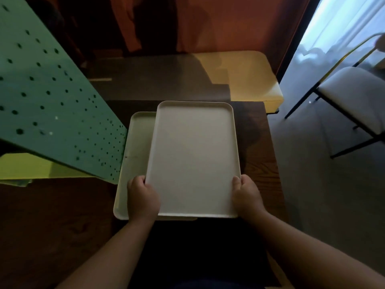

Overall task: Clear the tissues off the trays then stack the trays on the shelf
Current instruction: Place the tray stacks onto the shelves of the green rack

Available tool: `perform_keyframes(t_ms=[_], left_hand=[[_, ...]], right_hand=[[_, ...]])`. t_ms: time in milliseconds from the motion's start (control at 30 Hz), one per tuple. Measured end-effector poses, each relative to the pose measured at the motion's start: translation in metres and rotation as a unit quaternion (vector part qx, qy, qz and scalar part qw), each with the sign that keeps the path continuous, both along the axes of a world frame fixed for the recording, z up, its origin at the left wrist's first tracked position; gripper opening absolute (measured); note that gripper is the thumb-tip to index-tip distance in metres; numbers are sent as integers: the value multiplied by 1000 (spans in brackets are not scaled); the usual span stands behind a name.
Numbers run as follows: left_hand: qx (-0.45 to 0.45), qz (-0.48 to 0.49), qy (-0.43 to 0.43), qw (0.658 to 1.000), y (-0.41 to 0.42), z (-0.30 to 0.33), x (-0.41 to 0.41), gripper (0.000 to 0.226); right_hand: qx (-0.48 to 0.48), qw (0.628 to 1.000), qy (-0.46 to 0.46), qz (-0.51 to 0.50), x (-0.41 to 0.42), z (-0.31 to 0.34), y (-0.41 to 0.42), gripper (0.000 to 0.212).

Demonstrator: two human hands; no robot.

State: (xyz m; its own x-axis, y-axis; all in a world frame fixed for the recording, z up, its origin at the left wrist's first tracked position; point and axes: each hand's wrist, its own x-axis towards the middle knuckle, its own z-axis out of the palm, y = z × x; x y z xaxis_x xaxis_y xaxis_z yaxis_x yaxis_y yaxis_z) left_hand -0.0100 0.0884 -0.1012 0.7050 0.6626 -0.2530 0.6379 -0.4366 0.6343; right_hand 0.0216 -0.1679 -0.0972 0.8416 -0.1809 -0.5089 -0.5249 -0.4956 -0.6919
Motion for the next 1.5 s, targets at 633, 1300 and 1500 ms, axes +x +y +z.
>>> perform_keyframes(t_ms=[633, 1300, 1500], left_hand=[[-7, -72, 85, 994, 120, -25, -32, 26], [-2, -94, 104, 990, 129, -35, -25, 26], [-25, -112, 89, 989, 119, -32, -28, 20]], right_hand=[[-131, 983, 47, 123, -21, -12, 106, 31], [-237, 946, 128, 179, -8, -5, 106, 22], [-300, 924, 128, 202, -3, -1, 102, 19]])
